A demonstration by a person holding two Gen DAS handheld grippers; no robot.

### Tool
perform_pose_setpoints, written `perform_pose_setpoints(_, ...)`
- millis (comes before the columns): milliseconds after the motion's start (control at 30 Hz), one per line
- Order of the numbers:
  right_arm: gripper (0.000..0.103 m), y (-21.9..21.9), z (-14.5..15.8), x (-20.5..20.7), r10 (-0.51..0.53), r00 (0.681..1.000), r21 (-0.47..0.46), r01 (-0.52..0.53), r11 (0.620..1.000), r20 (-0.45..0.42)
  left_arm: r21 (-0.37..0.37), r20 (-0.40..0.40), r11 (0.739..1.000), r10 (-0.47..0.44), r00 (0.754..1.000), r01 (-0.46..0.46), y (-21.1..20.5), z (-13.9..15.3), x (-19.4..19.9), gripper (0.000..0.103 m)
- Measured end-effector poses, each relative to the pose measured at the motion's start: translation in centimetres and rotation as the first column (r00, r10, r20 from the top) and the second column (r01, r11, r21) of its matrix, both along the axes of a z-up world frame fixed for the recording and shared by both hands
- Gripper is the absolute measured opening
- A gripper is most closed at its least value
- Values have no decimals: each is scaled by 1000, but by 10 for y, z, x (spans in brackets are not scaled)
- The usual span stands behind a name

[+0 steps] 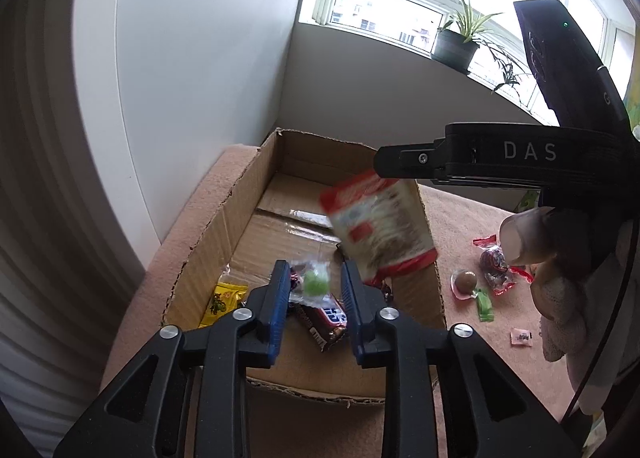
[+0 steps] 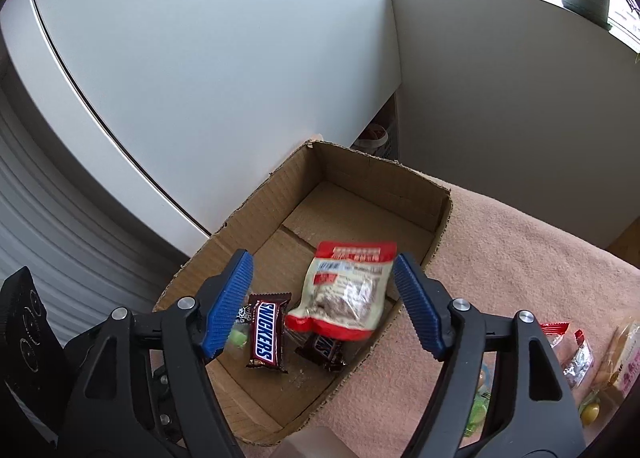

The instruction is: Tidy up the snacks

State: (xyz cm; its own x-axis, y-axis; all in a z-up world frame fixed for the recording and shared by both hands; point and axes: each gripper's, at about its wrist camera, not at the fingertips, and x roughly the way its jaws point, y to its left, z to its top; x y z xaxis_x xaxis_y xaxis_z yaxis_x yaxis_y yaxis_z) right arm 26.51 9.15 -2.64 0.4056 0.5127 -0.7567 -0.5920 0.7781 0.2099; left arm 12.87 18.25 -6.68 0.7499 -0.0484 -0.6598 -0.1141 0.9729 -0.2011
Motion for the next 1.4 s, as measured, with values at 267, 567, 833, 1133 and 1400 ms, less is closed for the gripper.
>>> perform_pose_setpoints(267, 76, -25, 21, -22, -7, 1000, 18, 7, 1000, 28, -2, 22, 1000, 7, 1000, -7, -6, 11, -11, 34)
perform_pose_setpoints(567, 76, -72, 44, -82, -41, 995, 35, 38, 999, 90, 12, 78, 1000, -9, 997, 8, -29, 40, -50, 34)
perform_pose_setpoints(833, 84, -108, 44, -131, -6, 986, 40, -1, 999, 168, 44, 91, 999, 6, 996, -10, -57, 53, -95, 34)
perform_pose_setpoints(1133, 84, -111, 28, -160, 37, 981, 31, -44, 999, 193, 56, 51, 993, 105, 993, -108, -65, 46, -141, 34)
perform_pose_setpoints(1400, 84, -56, 8, -173, 59, 982, 28, -65, 997, 177, 104, 84, 967, 223, 971, -231, -45, 67, -207, 34)
